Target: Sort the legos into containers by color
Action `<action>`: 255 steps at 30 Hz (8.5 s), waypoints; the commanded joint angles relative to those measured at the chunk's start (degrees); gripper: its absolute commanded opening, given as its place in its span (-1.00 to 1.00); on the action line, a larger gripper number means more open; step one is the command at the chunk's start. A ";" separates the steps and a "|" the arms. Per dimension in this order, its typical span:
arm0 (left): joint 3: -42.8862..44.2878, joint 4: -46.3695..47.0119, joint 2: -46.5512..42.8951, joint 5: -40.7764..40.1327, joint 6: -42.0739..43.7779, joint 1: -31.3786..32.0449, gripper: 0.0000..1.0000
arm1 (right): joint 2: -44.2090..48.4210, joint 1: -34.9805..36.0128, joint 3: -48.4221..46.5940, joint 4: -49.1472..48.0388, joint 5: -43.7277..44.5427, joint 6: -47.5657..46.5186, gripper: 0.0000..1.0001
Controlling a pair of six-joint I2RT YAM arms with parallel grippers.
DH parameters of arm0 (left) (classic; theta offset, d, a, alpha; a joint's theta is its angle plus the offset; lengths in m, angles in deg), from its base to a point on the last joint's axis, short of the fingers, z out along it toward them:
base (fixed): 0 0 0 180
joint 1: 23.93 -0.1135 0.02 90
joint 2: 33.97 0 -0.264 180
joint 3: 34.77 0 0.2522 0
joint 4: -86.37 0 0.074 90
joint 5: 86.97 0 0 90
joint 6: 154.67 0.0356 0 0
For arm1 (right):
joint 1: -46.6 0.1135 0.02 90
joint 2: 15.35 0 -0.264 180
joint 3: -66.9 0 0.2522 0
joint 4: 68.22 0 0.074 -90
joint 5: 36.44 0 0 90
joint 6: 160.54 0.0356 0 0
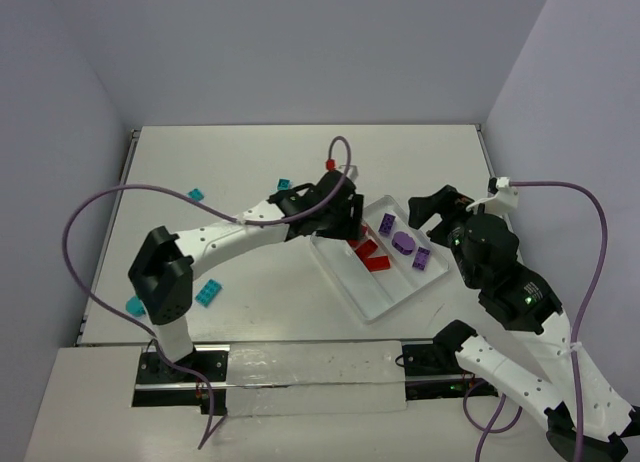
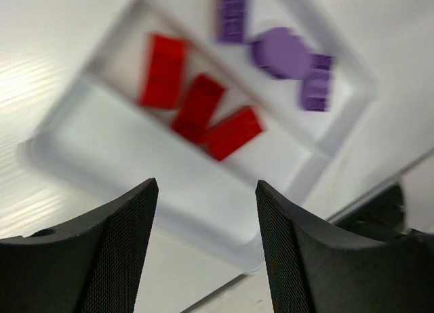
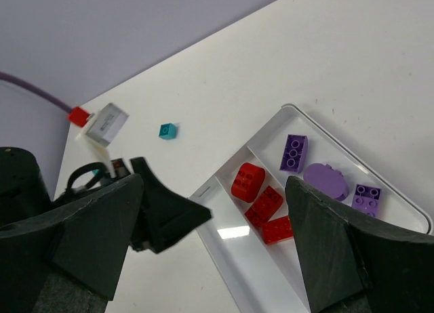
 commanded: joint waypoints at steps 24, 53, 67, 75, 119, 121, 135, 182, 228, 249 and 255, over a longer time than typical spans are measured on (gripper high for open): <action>-18.00 -7.98 -16.62 -12.06 -0.42 -46.70 0.84 | -2.26 -0.07 1.01 -5.07 -1.91 -0.90 0.86; -5.57 -5.92 2.18 -7.93 -1.64 -59.38 0.87 | -7.03 -0.14 -0.09 -6.76 -3.29 -1.46 0.87; -0.66 -5.06 10.35 -5.21 -1.56 -59.32 0.77 | -8.51 -0.14 -1.22 -6.54 -3.36 -1.56 0.87; 0.90 -5.08 12.83 -6.28 -1.82 -59.19 0.60 | -8.30 -0.14 -1.46 -6.18 -3.33 -1.33 0.86; 1.23 -5.46 13.39 -9.31 -0.30 -55.89 0.45 | -4.50 -0.08 -0.29 -4.35 -2.37 -0.42 0.87; 1.66 -5.52 13.51 -9.25 -0.24 -55.95 0.54 | -4.44 -0.14 -0.22 -4.35 -2.37 -0.44 0.87; 6.72 -6.96 18.35 -10.83 -1.56 -55.86 0.49 | -4.61 -0.14 -0.57 -3.82 -1.66 -0.80 0.87; -2.62 -6.81 -6.14 -2.33 2.16 -17.05 -1.00 | -3.20 -0.14 -0.20 -3.55 -0.43 -0.33 0.87; 3.88 -12.03 5.07 -13.97 2.89 -6.55 0.58 | -3.12 -0.08 0.28 -4.00 -0.90 -0.50 0.87; 18.23 -10.59 18.34 -9.60 14.38 -27.36 0.98 | -5.12 -0.14 0.14 -5.06 -1.32 -0.71 0.87; 25.13 -10.96 24.69 -9.86 16.57 -28.91 0.97 | -5.92 -0.14 -0.62 -4.94 -0.94 -1.31 0.87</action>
